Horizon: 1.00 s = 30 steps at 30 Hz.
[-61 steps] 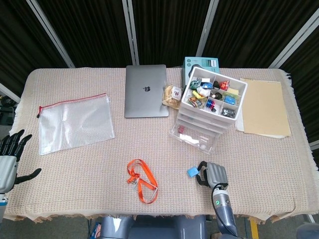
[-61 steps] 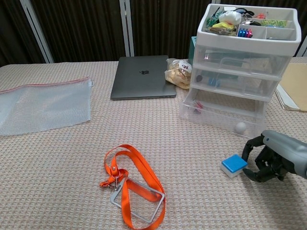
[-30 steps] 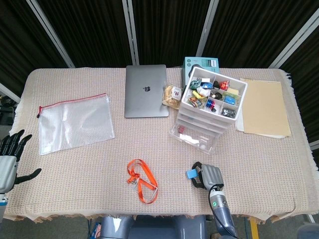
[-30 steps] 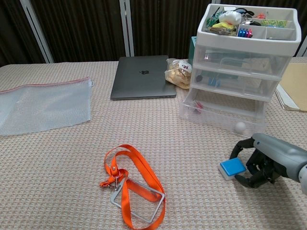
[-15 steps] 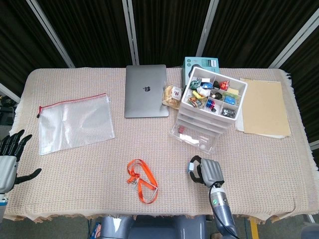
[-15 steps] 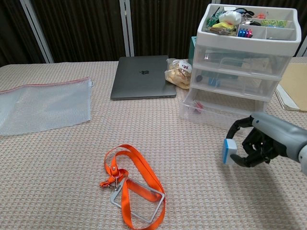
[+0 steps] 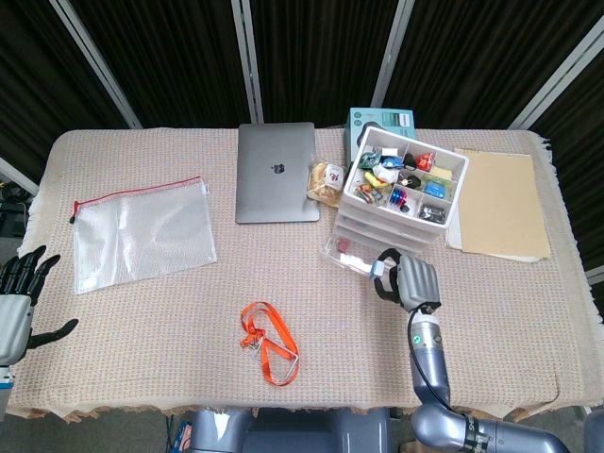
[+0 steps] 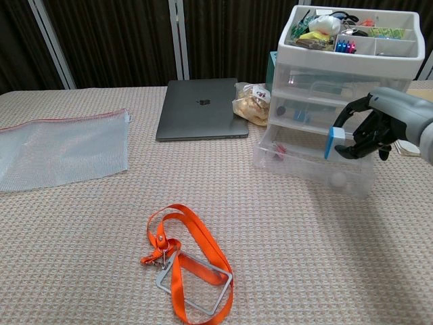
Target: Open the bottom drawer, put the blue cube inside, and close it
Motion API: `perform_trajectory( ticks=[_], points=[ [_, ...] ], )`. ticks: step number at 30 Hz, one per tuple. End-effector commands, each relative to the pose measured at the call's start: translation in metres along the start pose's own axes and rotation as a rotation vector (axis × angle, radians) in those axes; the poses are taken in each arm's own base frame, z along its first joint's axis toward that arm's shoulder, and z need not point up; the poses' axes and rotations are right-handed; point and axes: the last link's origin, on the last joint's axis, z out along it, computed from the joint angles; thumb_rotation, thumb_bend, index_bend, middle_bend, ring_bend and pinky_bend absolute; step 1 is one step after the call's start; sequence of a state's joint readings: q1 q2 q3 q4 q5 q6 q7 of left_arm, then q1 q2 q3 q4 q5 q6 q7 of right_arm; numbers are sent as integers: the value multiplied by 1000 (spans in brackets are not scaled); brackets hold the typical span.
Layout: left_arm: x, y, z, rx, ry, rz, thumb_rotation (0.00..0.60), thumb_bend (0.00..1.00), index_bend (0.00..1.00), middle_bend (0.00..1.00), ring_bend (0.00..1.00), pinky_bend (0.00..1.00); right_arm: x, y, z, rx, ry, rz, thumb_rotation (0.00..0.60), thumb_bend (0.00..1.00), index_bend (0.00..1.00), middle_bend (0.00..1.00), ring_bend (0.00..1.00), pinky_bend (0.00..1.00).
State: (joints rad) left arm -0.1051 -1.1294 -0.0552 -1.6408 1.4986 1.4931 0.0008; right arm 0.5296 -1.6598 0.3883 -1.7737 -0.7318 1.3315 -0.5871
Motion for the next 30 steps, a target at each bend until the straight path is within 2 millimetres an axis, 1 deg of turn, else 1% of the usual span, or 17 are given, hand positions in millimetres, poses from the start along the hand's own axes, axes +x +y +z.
perform_trajectory(
  ticks=[1,4,6,8,11,12,18,20,22,24,26,27,28,29,30],
  points=[
    [0,0,0,1,-1,-1,600,174,105,0,0,0,5,3,12,-28,26,-7,600,306,643,861,857,651],
    [0,0,0,0,-3,-2,600,173,105,0,0,0,3,10,19,-67,22,-21,600,293,555,862,856,651],
    [0,0,0,-1,-3,-3,600,173,105,0,0,0,3,13,20,-78,18,-23,600,261,430,861,856,652],
    [0,0,0,-2,-3,-3,600,173,105,0,0,0,2,15,19,-84,16,-27,600,238,340,861,855,652],
    [0,1,0,-3,-2,-3,600,174,105,0,0,0,2,18,16,-78,20,-29,600,223,264,862,855,651],
    [0,1,-1,-3,-1,-4,600,172,106,0,0,0,2,19,15,-74,22,-32,600,221,255,862,855,652],
    [0,1,-1,-3,0,-2,600,174,105,0,0,0,4,25,8,-62,36,-26,600,216,256,855,846,648],
    [0,1,-1,-3,0,-1,600,174,105,0,0,0,4,26,4,-50,36,-20,600,216,290,824,816,631],
    [0,1,-1,-3,1,-1,600,173,105,0,0,0,4,28,-2,-26,38,-22,600,215,341,766,757,607],
    [0,1,-1,-4,0,1,600,173,105,0,0,0,3,29,-10,15,36,-35,600,216,369,661,654,585],
    [-1,1,-1,-5,1,2,600,174,105,0,0,0,-1,30,-20,78,29,-67,600,215,378,568,553,567],
    [0,1,-1,-5,2,3,600,175,105,0,0,0,-2,31,-23,105,27,-85,600,215,380,531,506,557],
    [0,1,-1,-5,3,3,600,175,105,0,0,0,-4,32,-29,162,24,-131,600,215,379,513,481,550],
    [0,1,-1,-5,4,3,600,174,105,0,0,0,-6,33,-33,210,25,-170,600,216,378,488,446,527],
    [0,1,-1,-5,4,4,600,175,105,0,0,0,-8,34,-36,245,26,-205,600,216,376,460,407,482]
  ],
)
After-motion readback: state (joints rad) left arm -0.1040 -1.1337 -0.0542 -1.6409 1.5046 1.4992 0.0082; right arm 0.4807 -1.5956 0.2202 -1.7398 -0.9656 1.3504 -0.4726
